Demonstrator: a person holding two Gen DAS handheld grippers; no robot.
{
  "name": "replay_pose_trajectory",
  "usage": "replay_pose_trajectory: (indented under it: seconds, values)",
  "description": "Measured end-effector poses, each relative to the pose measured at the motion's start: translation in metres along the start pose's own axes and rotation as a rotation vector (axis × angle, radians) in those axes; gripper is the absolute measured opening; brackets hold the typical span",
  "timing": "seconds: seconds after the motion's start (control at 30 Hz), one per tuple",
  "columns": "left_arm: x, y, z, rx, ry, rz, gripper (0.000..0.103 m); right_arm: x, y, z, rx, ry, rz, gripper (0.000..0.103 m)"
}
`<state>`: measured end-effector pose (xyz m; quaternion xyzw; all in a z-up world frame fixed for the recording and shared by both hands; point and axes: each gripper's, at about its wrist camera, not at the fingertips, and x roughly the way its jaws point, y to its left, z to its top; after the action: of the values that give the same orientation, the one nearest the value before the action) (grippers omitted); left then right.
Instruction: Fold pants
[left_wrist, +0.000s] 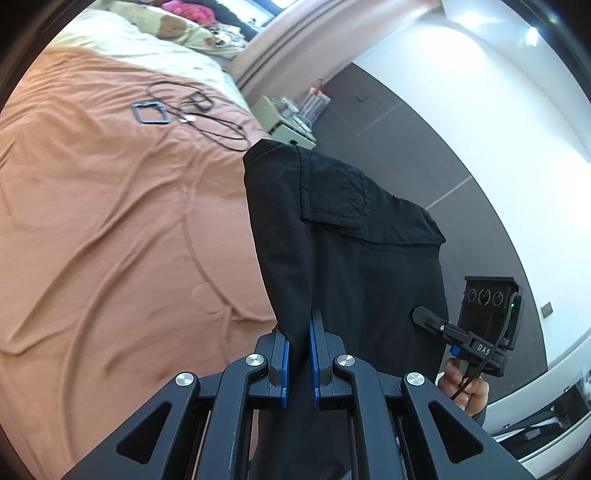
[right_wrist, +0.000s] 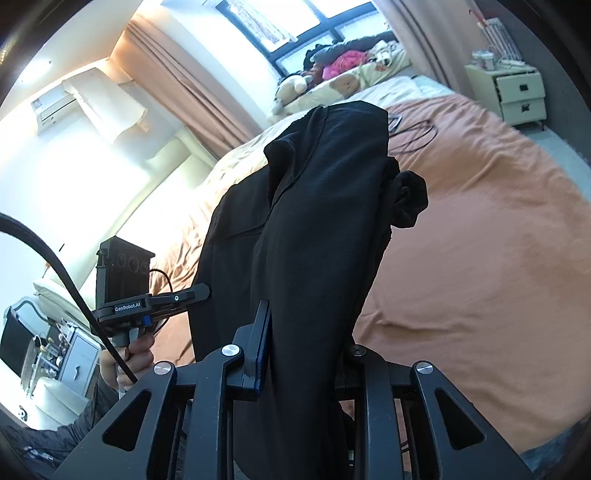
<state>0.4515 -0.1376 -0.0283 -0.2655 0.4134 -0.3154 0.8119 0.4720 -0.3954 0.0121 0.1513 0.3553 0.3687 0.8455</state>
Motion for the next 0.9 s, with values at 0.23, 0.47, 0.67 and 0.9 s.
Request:
replay_pose_trajectory:
  seconds: [0.23,0.47,0.67,0.9]
  values:
    - [0.041,-0.034,0.015,0.016,0.003,-0.063,0.009,-0.042,-0.017,0.018,-0.021,-0.016,-0.024,0.02]
    - [0.088,-0.062,0.021,0.037,0.025,-0.092,0.009,-0.07,-0.036,0.028,-0.03,-0.004,-0.048,0.02]
    - [0.131,-0.079,0.019,0.033,0.057,-0.121,0.009,-0.088,-0.052,0.035,-0.016,0.014,-0.075,0.02]
    - [0.189,-0.085,0.015,0.01,0.105,-0.127,0.009,-0.093,-0.078,0.047,-0.009,0.074,-0.124,0.02]
